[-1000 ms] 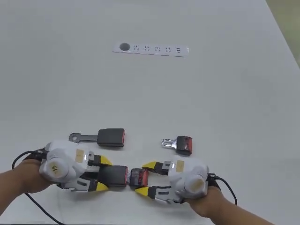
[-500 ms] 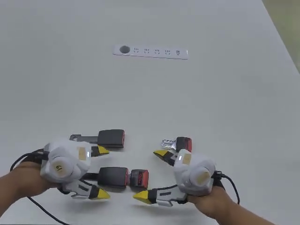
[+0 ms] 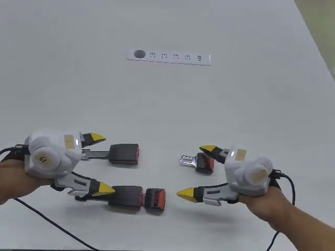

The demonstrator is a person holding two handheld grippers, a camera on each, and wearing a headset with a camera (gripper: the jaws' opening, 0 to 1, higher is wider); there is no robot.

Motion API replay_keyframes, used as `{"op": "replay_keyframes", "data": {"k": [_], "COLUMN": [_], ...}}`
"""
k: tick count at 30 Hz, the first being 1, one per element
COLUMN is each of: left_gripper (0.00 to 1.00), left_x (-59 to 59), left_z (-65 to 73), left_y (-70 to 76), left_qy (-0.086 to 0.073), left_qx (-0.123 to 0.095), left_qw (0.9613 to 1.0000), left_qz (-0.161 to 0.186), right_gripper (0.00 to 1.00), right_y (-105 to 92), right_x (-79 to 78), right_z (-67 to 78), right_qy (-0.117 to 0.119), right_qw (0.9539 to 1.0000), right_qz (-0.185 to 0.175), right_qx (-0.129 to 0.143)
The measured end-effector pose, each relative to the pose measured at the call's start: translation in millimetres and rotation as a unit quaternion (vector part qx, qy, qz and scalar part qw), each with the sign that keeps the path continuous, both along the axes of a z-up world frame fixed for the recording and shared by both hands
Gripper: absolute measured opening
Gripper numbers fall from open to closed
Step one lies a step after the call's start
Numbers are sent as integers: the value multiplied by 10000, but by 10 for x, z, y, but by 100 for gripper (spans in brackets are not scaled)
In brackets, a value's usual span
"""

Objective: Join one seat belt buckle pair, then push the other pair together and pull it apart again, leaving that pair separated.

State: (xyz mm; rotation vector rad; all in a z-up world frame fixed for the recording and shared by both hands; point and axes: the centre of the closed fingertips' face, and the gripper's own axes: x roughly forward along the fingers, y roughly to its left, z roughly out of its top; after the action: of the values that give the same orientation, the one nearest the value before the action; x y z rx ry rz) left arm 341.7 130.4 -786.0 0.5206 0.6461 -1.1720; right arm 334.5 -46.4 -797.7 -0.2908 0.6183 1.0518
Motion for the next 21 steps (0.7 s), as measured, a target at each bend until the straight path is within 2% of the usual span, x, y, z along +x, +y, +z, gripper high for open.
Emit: {"op": "replay_keyframes", "data": {"k": [2,6,10,14,21], "left_gripper": [80,79,77,70,66], "left_x": [62,186,269,311,329], "left_z": [-16,-75,-169,-270,-446], "left_y": [-12,-41,-70,-85,-114], "left_qy": [-22,45,145,220,348], "left_qx": [8,19,54,130,302], "left_qw": [10000,10000,9999,9996,9983], "left_qz": [-21,18,-6,-97,-369], "right_gripper": [82,82,80,75,65], "right_y": [-81,-225,-326,-379,-421], "right_x": [39,107,156,173,228], "right_z": [-33,-112,-200,-282,-344], "right_qy": [3,-15,87,225,341], "right_qw": [10000,9995,9987,9978,9957], "right_qz": [2,97,207,336,589], "right_qx": [-79,-317,-449,-528,-631]}}
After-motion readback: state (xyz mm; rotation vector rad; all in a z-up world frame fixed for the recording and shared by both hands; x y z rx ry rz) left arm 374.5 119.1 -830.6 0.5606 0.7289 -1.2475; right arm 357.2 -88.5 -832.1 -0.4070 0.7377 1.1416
